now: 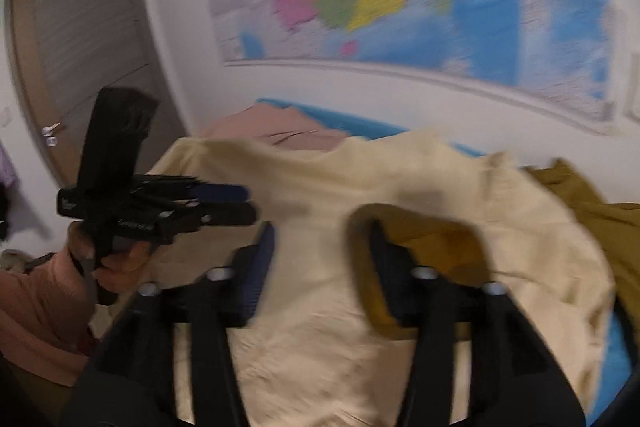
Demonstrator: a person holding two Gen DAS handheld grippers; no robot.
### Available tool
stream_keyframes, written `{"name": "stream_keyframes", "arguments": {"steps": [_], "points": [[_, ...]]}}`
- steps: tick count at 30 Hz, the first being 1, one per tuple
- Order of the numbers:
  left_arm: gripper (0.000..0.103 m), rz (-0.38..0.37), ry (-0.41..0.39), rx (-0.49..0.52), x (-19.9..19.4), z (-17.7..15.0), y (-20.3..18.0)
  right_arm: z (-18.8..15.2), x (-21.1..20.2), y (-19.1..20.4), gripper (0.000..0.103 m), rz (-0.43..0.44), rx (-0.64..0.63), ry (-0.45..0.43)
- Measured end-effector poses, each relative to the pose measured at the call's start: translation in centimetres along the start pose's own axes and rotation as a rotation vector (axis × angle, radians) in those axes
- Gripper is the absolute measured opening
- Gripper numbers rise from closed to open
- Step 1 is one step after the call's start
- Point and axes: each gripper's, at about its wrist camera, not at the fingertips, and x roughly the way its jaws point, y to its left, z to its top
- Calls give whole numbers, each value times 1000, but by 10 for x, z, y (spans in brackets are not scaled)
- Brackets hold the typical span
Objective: Fold large clothes
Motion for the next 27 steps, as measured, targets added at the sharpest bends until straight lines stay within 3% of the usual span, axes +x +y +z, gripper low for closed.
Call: {"name": "stream_keyframes", "arguments": {"steps": [2, 5, 8, 11, 13, 15, 18, 20, 23, 25, 26, 27], "points": [[64, 2, 6, -31, -1, 2, 9, -2, -2, 3, 49, 49, 8, -13], [66, -3, 13, -39, 2, 4, 14, -11, -21, -9, 61, 126, 74, -38], [67, -28, 26, -33, 12, 7, 11, -21, -41, -31, 64, 113, 149, -66], [71, -44, 53, -15, 25, 10, 5, -38, -65, -55, 66, -3, 191, -73], [77, -51, 80, 12, 36, 9, 2, -56, -81, -85, 66, -136, 263, -59], [78, 32, 118, 28, 53, 7, 4, -78, -99, -125, 66, -270, 363, -49], [74, 92, 203, 2, 77, 3, 13, -107, -118, -174, 71, -451, 470, -17], [71, 130, 236, 36, 93, -3, 10, -125, -118, -201, 72, -431, 563, 16], [54, 158, 265, 71, 108, -6, 2, -143, -104, -219, 71, -413, 606, 66], [51, 170, 274, 70, 115, -6, 2, -151, -89, -224, 56, -302, 635, 83], [50, 177, 275, 74, 116, -5, 2, -151, -84, -225, 35, -295, 633, 94], [46, 185, 276, 78, 118, -6, 3, -151, -80, -225, 21, -293, 628, 100]]}}
